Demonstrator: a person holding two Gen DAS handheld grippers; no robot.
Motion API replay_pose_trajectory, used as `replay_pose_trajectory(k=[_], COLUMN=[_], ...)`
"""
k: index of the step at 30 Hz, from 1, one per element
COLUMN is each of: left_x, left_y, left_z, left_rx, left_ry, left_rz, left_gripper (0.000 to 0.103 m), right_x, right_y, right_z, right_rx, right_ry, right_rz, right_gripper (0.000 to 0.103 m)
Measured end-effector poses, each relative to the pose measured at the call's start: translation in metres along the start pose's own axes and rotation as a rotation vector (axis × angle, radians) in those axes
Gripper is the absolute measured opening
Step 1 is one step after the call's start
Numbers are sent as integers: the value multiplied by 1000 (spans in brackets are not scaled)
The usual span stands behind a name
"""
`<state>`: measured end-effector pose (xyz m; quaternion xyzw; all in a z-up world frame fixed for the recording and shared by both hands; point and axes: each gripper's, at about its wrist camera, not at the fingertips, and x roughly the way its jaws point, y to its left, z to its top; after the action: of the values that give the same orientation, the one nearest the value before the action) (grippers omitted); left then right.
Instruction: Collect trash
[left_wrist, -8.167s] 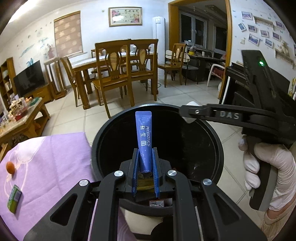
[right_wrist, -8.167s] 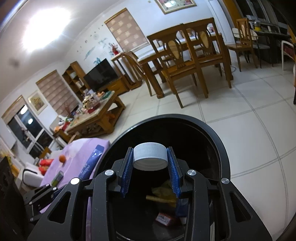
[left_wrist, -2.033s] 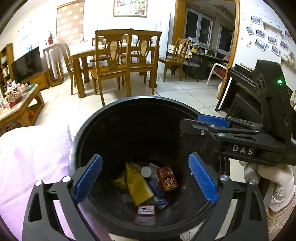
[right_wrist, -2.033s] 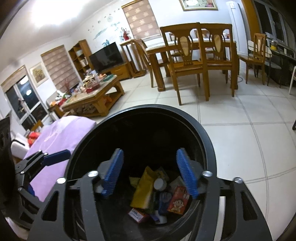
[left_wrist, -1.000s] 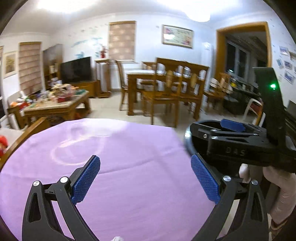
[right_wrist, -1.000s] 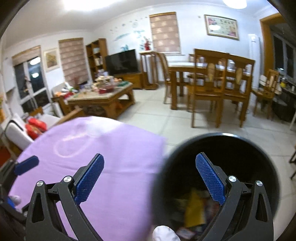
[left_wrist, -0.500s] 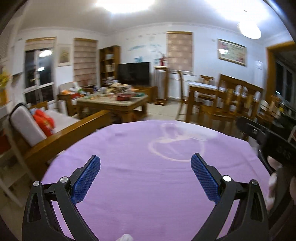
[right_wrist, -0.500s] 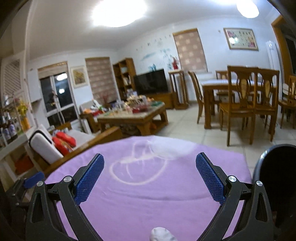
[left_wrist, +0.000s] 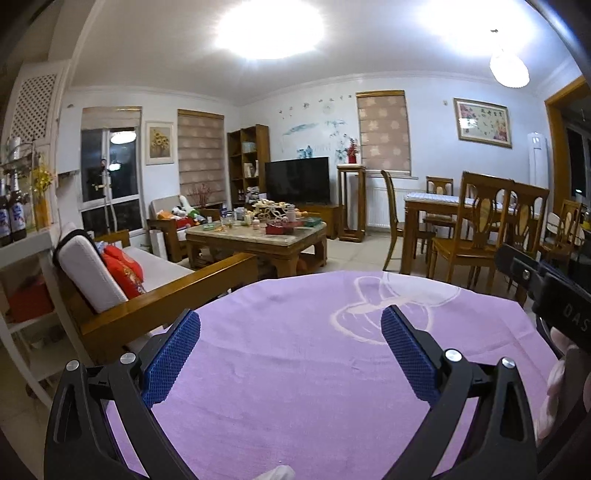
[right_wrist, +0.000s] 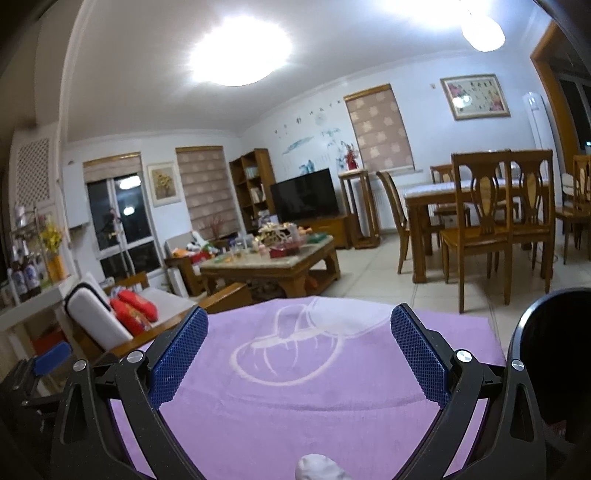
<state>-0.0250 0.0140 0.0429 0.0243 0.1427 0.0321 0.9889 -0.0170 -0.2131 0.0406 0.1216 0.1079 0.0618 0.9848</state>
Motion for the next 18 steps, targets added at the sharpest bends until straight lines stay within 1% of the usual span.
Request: replay_pose_trajectory(k=[4, 12, 18], left_x=[3, 6, 7], left_y=[3, 9, 7], left_z=[2, 4, 0], left_rx=[-18, -37, -38], left_ry=[-3, 4, 19], left_rz=[28, 29, 46], left_gripper=[98, 98, 98], right_x=[-1, 0, 2], right_y=[-6, -13, -11], right_z=[1, 1, -2], right_rx=[23, 50, 56], right_ry=[-3, 7, 18], right_rz=[-4, -3, -4], right_gripper=[98, 98, 98])
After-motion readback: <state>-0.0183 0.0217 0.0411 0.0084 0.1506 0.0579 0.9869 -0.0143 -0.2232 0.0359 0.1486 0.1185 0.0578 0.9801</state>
